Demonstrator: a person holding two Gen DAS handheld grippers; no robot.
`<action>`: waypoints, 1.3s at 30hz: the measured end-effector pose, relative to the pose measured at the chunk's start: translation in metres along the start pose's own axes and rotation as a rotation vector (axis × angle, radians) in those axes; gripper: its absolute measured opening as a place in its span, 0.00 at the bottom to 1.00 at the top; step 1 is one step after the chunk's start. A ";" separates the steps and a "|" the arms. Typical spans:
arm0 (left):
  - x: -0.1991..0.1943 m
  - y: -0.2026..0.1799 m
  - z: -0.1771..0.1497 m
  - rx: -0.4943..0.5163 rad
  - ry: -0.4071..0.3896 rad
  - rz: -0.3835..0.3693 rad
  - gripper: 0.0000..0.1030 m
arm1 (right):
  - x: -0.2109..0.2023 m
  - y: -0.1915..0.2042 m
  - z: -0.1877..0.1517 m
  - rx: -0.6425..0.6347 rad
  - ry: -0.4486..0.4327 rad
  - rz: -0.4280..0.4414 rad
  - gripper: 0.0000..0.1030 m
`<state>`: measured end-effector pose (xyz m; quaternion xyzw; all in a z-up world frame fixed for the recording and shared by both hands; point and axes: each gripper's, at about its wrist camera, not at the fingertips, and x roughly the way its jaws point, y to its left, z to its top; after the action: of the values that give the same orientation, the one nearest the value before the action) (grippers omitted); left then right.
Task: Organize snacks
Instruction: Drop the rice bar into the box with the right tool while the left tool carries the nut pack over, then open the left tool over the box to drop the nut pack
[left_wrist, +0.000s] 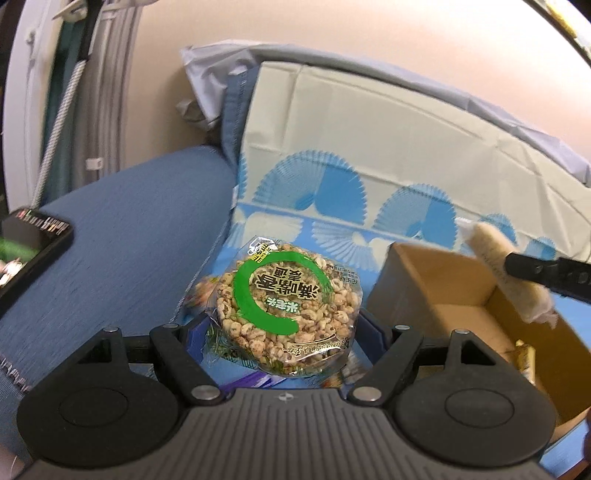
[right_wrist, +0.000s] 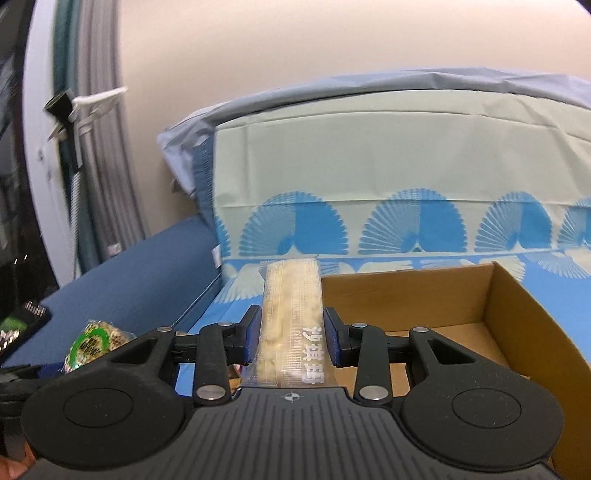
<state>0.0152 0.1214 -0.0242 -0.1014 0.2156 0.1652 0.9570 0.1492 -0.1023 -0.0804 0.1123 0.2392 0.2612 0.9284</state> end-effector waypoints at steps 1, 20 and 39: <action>0.000 -0.006 0.004 0.004 -0.006 -0.011 0.80 | 0.000 -0.004 0.002 0.011 -0.004 -0.010 0.36; 0.016 -0.118 0.053 0.029 -0.072 -0.181 0.80 | -0.007 -0.081 0.027 0.206 -0.092 -0.209 0.36; 0.041 -0.179 0.062 0.048 -0.049 -0.249 0.81 | -0.017 -0.104 0.030 0.251 -0.126 -0.259 0.35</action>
<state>0.1383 -0.0162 0.0343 -0.1004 0.1816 0.0424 0.9773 0.1970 -0.2013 -0.0830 0.2116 0.2238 0.1002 0.9461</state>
